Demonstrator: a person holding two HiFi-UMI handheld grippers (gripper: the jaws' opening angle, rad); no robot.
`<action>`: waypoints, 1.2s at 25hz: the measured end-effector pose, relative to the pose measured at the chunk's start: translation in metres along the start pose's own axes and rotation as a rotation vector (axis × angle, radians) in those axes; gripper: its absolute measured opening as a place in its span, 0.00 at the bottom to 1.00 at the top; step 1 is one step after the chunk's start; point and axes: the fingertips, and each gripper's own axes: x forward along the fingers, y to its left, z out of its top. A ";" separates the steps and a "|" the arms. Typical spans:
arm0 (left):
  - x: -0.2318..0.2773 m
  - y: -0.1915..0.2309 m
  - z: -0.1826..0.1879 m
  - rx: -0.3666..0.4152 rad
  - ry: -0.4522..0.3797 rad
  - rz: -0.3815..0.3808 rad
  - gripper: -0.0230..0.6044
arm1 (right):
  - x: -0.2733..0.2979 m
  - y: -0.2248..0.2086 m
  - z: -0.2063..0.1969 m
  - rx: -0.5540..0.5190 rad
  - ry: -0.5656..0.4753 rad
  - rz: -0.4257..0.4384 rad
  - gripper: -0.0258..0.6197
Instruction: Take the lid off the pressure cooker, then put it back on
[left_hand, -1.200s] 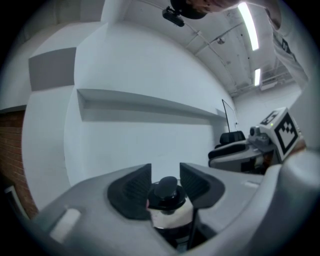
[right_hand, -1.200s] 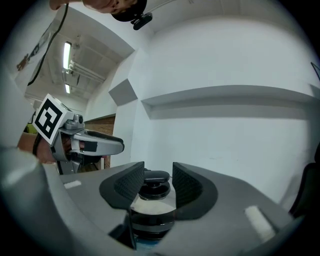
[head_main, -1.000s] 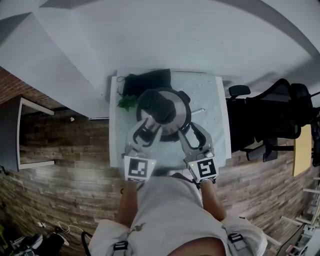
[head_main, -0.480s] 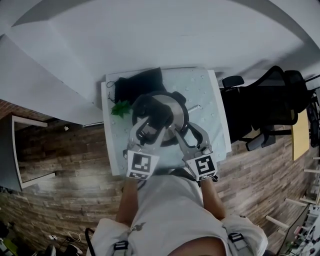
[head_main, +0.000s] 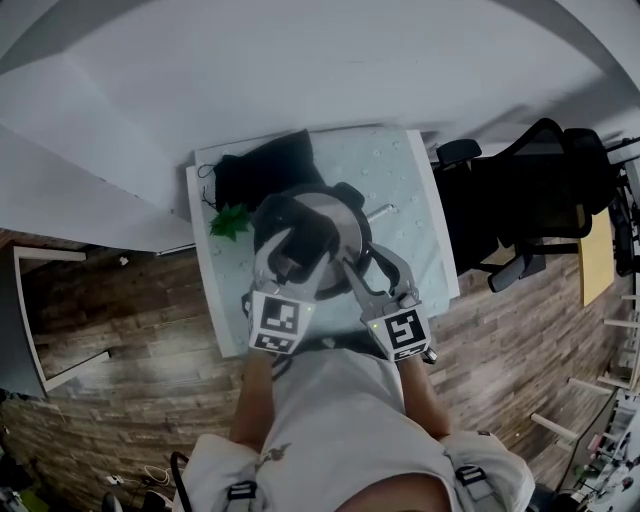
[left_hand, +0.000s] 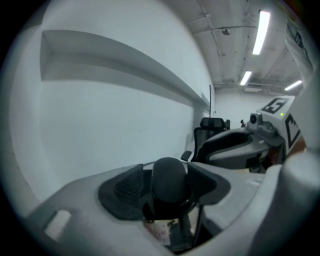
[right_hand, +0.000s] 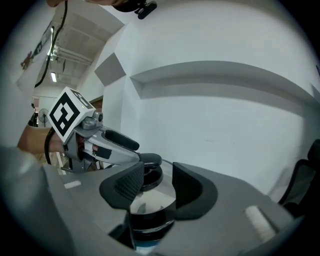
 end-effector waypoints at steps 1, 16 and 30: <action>0.001 0.001 0.001 -0.008 0.003 -0.003 0.49 | 0.001 -0.002 -0.001 0.001 0.002 0.006 0.32; 0.031 -0.005 -0.027 -0.045 0.217 0.003 0.54 | 0.025 -0.012 -0.005 -0.013 0.019 0.165 0.32; 0.036 -0.009 -0.030 -0.021 0.239 -0.105 0.48 | 0.032 -0.014 -0.005 -0.020 0.016 0.189 0.32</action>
